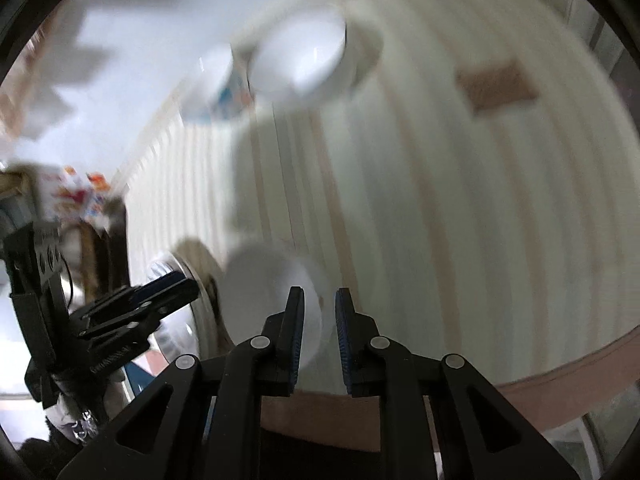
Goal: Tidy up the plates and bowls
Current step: 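Carry the plain white bowl with the right gripper toward the black-rimmed bowl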
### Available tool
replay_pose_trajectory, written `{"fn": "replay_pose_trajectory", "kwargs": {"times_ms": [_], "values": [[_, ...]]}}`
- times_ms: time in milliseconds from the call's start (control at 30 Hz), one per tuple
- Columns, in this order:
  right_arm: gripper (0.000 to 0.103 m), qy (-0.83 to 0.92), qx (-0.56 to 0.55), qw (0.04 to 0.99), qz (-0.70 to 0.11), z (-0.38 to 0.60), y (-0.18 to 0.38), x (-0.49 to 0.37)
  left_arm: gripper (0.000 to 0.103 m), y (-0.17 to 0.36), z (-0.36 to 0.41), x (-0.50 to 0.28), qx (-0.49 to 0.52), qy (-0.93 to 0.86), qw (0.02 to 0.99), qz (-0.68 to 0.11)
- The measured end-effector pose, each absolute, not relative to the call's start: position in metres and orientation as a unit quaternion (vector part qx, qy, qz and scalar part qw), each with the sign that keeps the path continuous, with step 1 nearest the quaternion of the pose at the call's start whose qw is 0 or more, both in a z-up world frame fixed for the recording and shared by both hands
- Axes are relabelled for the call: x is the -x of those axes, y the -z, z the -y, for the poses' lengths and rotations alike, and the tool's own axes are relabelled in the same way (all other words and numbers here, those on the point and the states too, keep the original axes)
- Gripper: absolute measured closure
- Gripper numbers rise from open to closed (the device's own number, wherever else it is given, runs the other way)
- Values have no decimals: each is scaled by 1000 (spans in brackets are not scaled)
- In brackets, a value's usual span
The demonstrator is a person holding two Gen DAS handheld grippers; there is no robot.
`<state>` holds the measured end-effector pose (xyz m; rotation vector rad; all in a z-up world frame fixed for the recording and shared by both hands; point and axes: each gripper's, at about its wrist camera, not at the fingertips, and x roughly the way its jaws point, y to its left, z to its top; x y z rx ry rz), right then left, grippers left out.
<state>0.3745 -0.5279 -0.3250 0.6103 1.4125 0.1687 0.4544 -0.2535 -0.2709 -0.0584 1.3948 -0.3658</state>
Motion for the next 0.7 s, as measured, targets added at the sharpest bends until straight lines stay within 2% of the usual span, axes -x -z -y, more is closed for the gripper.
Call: {"fn": "replay_pose_trajectory", "kwargs": {"times_ms": [67,133,367,533,567,633,700], "values": [[66,-74,-284,731,-616,544,309,-395,59,267,260,-483,44,164,759,-629],[61,-68,-281,746,-600,556,303,-422,59,270,269,-511,58,162,763,-623],[61,-51,-272,754,-596,577,332,-523,59,311,302,-589,58,159,750,-639],[61,-47,-273,735,-619,579,369,-559,60,339,318,-604,33,156,734,-660],[61,-48,-273,732,-622,578,375,-562,61,342,321,-605,27,153,734,-661],[62,-48,-273,728,-627,575,385,-567,74,348,328,-606,18,158,731,-664],[73,-51,-276,724,-630,573,392,-571,79,351,333,-606,15,162,727,-667]]}}
